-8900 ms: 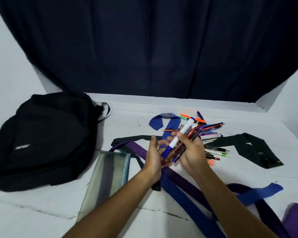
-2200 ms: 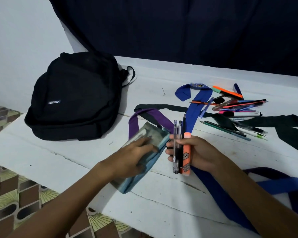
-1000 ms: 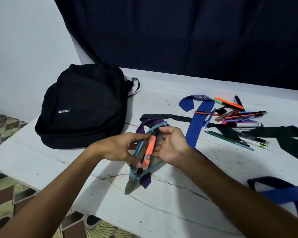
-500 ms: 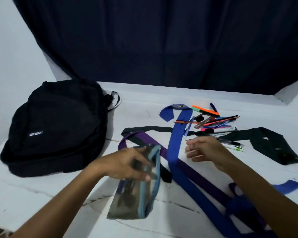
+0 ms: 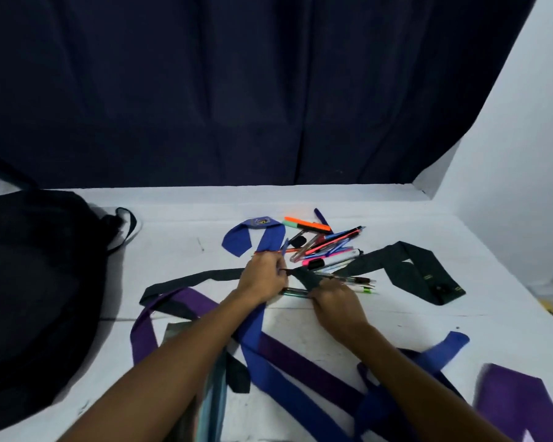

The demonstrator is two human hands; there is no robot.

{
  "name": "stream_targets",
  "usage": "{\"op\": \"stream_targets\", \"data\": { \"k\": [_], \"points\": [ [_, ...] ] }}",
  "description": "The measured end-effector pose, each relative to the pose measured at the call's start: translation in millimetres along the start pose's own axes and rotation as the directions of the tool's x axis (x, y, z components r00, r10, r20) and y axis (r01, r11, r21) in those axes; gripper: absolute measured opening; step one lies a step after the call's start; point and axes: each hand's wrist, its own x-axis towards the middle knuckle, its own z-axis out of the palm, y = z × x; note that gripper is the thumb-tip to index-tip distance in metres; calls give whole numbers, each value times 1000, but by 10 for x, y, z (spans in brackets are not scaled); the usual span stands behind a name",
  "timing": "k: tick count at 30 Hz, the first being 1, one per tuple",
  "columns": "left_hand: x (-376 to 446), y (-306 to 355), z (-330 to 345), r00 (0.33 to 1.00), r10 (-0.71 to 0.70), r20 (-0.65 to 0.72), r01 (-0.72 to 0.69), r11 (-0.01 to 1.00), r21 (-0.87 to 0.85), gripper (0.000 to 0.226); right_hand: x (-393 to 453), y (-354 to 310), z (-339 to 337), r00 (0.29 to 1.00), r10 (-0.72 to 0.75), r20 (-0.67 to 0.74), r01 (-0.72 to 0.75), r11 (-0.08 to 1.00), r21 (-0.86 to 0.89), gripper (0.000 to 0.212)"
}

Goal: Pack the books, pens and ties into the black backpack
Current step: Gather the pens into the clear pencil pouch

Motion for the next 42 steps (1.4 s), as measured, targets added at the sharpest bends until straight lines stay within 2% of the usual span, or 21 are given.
{"op": "stream_targets", "data": {
  "k": [4,6,11,13,16,17,20,23,27,35,40,42],
  "points": [
    [213,-52,141,997,-81,18,79,993,84,13,-7,20,12,993,73,95,-69,997,-47,29],
    [268,-58,187,995,-100,10,98,986,137,16,-2,64,26,990,95,104,-87,993,-75,28],
    [402,-97,186,978,-194,70,180,968,172,21,6,178,7,997,-39,71,43,998,-53,23],
    [437,-119,134,966,-238,104,222,964,147,20,-9,186,-111,994,-62,89,57,997,50,17],
    [443,-128,2,963,-240,125,234,971,55,6,-22,319,-178,993,-93,78,81,987,142,18],
    [443,-144,-52,962,-246,119,248,969,-4,10,-23,338,-199,993,-97,68,85,983,162,18],
    [452,-227,-176,956,-275,101,287,949,-128,24,13,336,-134,991,-113,77,103,987,125,21],
    [456,-271,-208,947,-294,125,313,933,-175,21,85,211,-46,984,-116,136,113,993,25,31],
    [405,-203,-136,971,-213,107,230,955,-185,22,137,103,40,983,-71,168,91,990,-112,33],
    [448,-11,130,998,-3,61,15,979,-203,16,-39,329,-117,987,-57,152,74,991,-108,32],
    [471,176,307,993,92,69,-77,977,-199,19,-215,663,-189,961,-239,140,252,964,-85,30],
    [460,268,379,981,142,129,-114,973,-202,19,-288,696,-173,940,-293,176,312,946,-90,27]
  ]
}}
